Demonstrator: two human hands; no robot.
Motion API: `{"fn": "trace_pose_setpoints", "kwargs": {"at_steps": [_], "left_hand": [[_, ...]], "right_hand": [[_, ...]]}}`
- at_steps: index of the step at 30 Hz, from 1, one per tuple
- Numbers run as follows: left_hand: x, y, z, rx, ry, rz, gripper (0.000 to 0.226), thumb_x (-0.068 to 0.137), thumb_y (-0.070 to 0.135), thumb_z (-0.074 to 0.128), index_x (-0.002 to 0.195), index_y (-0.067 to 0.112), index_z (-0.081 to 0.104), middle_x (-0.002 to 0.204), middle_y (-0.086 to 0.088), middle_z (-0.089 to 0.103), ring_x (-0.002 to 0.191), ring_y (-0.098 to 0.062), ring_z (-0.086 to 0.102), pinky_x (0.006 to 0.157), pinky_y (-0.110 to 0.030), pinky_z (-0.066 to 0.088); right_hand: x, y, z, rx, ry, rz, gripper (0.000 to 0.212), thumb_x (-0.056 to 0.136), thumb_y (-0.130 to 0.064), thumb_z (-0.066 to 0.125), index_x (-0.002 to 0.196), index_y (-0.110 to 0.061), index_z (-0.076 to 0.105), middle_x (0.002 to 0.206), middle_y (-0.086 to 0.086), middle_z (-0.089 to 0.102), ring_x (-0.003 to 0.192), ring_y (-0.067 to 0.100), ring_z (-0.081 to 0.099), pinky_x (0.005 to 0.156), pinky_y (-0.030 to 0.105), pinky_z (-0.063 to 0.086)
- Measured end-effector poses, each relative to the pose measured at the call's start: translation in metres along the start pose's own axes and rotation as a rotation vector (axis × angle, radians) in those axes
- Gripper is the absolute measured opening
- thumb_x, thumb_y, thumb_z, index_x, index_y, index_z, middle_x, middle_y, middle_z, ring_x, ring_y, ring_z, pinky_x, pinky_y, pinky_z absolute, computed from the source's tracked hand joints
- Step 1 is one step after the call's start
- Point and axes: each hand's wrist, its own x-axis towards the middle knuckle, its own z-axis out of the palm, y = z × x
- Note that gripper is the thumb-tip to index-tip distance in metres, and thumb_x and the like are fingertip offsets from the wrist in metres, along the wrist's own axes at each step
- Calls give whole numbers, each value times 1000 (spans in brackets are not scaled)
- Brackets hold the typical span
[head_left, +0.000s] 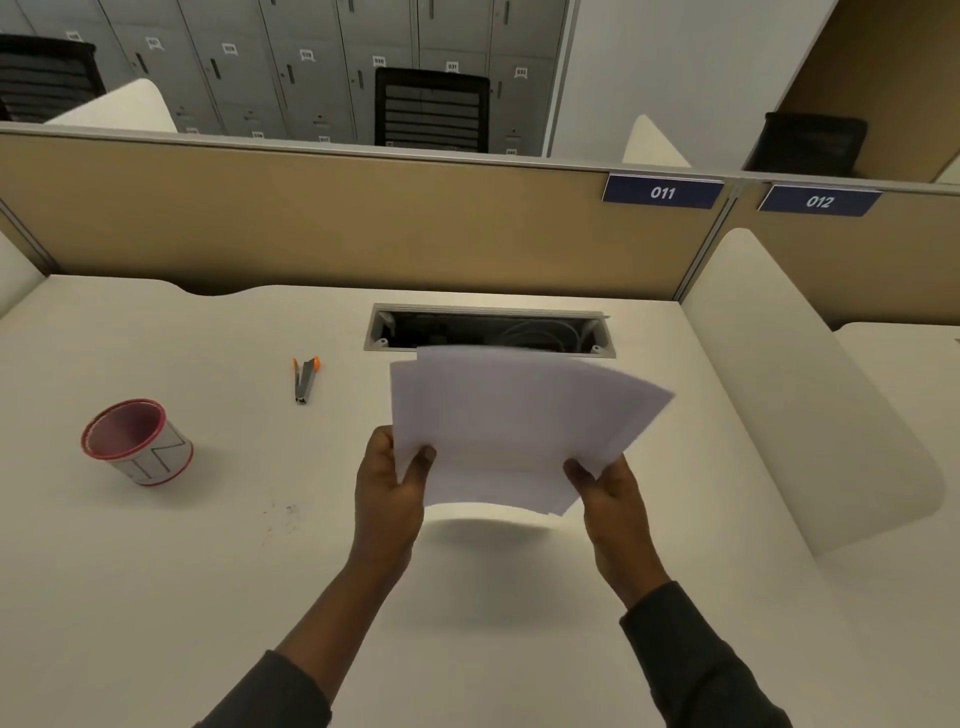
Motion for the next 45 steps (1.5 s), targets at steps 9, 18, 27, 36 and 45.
{"fn": "trace_pose_setpoints", "kwargs": {"at_steps": [9, 18, 27, 36, 45], "left_hand": [[-17, -13, 13, 23, -42, -92, 38, 107, 11, 53, 120, 46, 50, 115, 15, 64, 108, 0, 61, 84, -19, 49], [-23, -14, 8, 61, -38, -88, 42, 108, 5, 47, 107, 47, 49, 107, 18, 61, 97, 1, 61, 70, -8, 49], [-27, -20, 2, 150, -46, -41, 35, 107, 7, 50, 113, 42, 51, 107, 18, 63, 102, -3, 63, 72, -5, 51], [0, 55, -25, 462, 65, 728, 42, 105, 23, 50, 142, 3, 54, 111, 0, 69, 98, -8, 64, 94, -4, 45], [10, 63, -29, 603, 20, 935, 60, 112, 40, 33, 131, -7, 66, 102, -17, 77, 84, -30, 74, 78, -32, 59]], "right_hand": [[-2, 20, 21, 24, -2, 69, 35, 103, -9, 46, 133, -25, 51, 118, -8, 64, 102, -2, 62, 72, 10, 52], [-4, 33, 24, -1, 5, 52, 36, 104, -14, 45, 134, -33, 50, 122, -9, 64, 114, 10, 60, 93, 25, 53], [-4, 44, 22, -87, -20, 0, 35, 104, -22, 48, 134, -40, 48, 123, -13, 63, 116, 9, 60, 100, 37, 52], [1, 48, 11, -222, -7, -64, 39, 103, -21, 48, 129, -49, 44, 124, -23, 59, 117, -4, 54, 103, 27, 46], [2, 48, 7, -220, -13, -65, 38, 103, -22, 48, 131, -47, 44, 125, -18, 60, 119, 4, 56, 102, 30, 47]]}}
